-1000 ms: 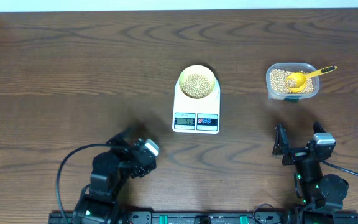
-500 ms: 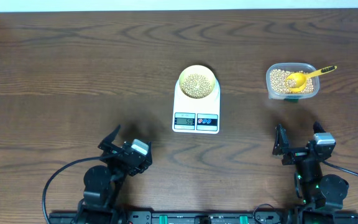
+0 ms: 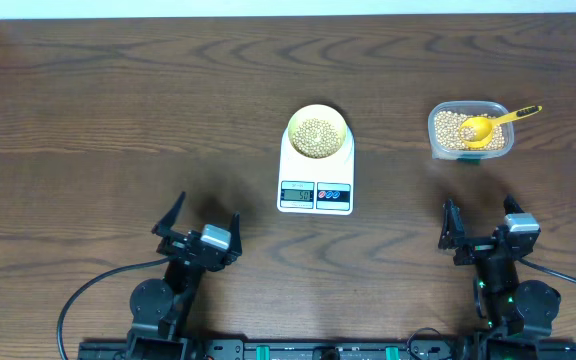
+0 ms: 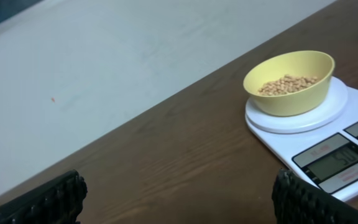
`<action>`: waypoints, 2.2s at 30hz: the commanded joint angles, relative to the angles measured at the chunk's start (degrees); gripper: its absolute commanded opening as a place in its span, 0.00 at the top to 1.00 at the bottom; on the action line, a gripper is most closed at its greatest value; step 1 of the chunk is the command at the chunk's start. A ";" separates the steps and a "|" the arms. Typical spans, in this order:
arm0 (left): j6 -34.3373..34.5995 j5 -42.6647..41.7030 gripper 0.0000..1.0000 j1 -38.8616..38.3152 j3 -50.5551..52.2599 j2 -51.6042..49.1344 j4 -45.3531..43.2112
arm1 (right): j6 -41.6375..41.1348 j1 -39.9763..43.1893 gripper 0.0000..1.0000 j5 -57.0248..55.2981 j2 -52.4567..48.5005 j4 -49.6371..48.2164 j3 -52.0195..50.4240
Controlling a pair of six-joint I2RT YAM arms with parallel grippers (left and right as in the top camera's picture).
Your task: Scoop item into bowl and weigh 50g on scale
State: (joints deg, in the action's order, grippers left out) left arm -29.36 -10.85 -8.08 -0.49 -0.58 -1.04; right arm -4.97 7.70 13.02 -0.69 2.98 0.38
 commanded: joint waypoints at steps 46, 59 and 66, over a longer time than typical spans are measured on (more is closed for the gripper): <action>15.10 2.54 0.02 3.61 0.26 -0.02 4.42 | 0.76 -0.35 0.01 -0.46 0.35 0.26 -0.07; 15.13 2.54 0.02 3.61 0.26 -0.02 4.42 | 0.76 -0.35 0.01 -0.46 0.35 0.26 -0.07; 15.10 2.54 0.02 3.61 0.26 -0.02 4.42 | 0.76 -0.35 0.01 -0.46 0.35 0.26 -0.07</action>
State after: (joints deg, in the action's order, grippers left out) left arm -14.94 -8.40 -4.29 -1.08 -0.60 1.13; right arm -4.97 7.70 13.02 -0.69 2.98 0.38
